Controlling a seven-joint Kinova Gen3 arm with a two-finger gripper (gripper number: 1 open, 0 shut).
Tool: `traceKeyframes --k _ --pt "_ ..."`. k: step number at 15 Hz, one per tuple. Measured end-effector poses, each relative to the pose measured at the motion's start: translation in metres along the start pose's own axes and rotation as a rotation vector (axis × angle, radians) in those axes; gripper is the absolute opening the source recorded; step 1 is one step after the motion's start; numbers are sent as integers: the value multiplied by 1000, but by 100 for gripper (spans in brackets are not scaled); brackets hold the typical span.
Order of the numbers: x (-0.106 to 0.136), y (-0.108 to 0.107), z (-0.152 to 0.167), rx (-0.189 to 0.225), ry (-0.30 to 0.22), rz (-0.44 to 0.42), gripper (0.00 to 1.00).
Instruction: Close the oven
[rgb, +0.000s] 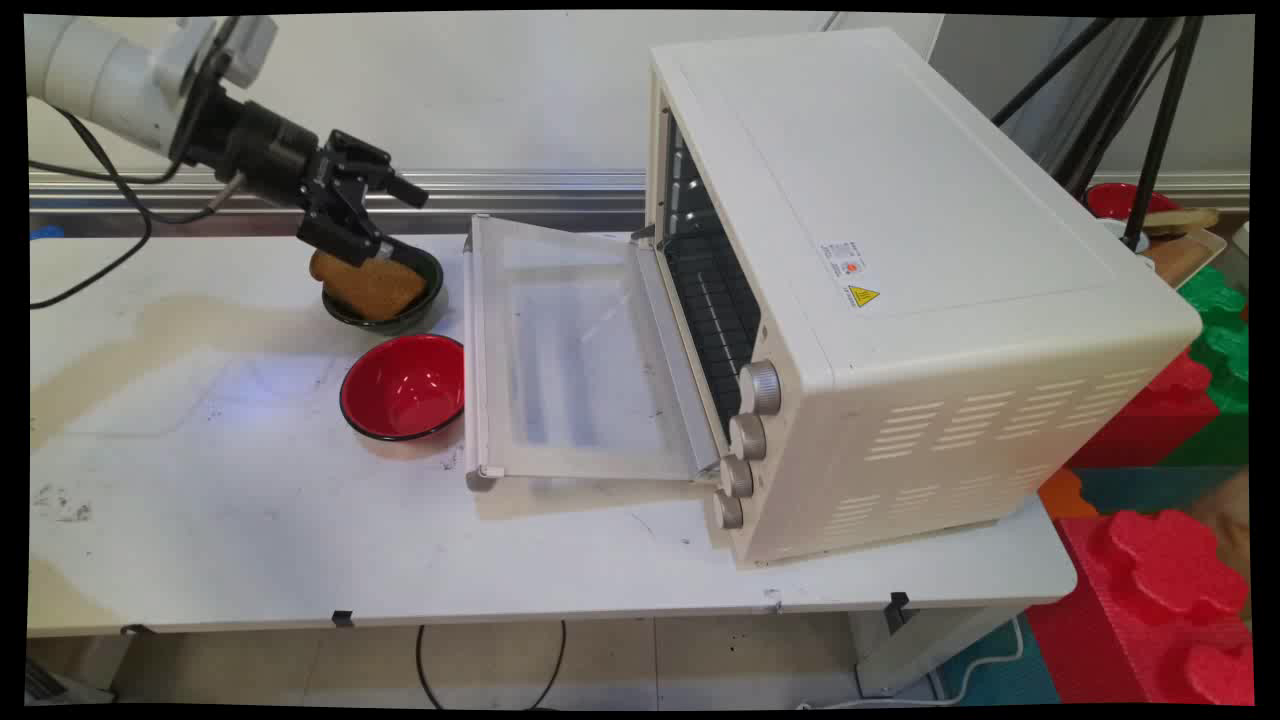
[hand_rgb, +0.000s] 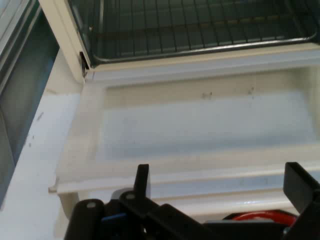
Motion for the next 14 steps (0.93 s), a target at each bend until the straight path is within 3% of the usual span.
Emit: traceKeyframes --k 14 --pt "-66 -28 60 8 -130 14 100"
